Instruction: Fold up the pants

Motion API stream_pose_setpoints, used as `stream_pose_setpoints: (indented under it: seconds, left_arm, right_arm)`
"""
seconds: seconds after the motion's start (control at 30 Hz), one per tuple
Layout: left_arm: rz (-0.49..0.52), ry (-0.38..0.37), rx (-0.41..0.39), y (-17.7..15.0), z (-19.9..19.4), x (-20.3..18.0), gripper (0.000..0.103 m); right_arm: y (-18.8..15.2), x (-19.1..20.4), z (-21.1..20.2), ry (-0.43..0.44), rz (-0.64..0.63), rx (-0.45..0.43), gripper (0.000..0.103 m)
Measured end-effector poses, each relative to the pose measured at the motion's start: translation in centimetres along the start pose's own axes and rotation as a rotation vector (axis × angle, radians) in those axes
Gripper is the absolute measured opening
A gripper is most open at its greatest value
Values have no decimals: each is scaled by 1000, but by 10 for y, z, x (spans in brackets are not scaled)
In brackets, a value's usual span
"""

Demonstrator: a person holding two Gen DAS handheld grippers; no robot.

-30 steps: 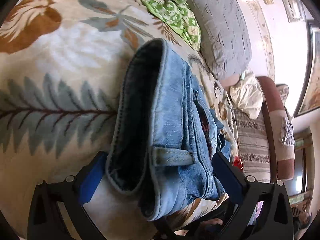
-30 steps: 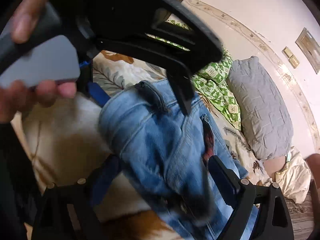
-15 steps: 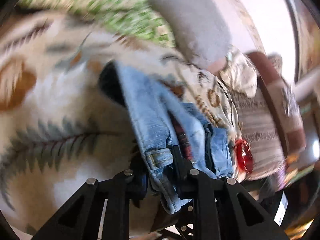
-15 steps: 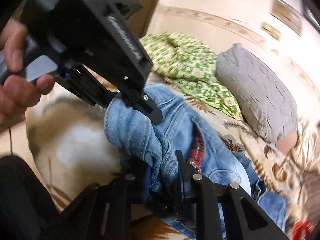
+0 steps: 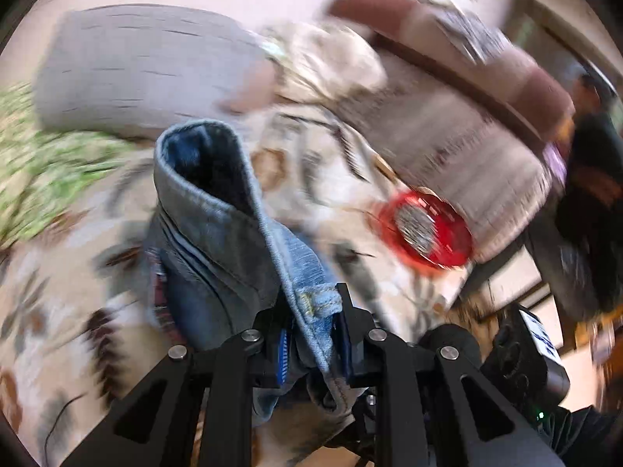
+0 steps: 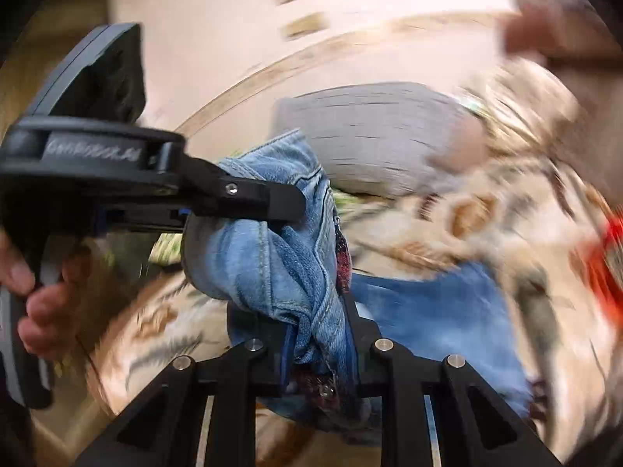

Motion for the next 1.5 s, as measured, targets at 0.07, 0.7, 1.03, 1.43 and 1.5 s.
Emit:
stream_pose_setpoints:
  seconds: [0.07,0.7,1.03,1.43,1.5]
  left_arm:
    - [41,-18,85,7,48,-21,21]
    - [-166,-11,66,-3,29,44,91]
    - [60,74,91,-86,31,54,91]
    - [253,122,175,-113,81,37,23]
    - [243,97,183,-118,77,39,18]
  right_arm:
    - [-10,-36,-7,-26,112,9,22]
    - [-50,-128,-37,39,470,158,95]
    - [21,-129,-4,24,212,277,95]
    - [15,-124,54,35,126,457,34]
    - [12,-130,46,12,138,445,33]
Point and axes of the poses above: each gripper's, at about its wrist camera, not at the fingertips, and z roughly the way its jaws point, x to its left, y to its top, the point moved 1 cm from there along z, roughly the way its jaws point, and after that the axes turned 3 degrees about x, right-handed, at the moved point
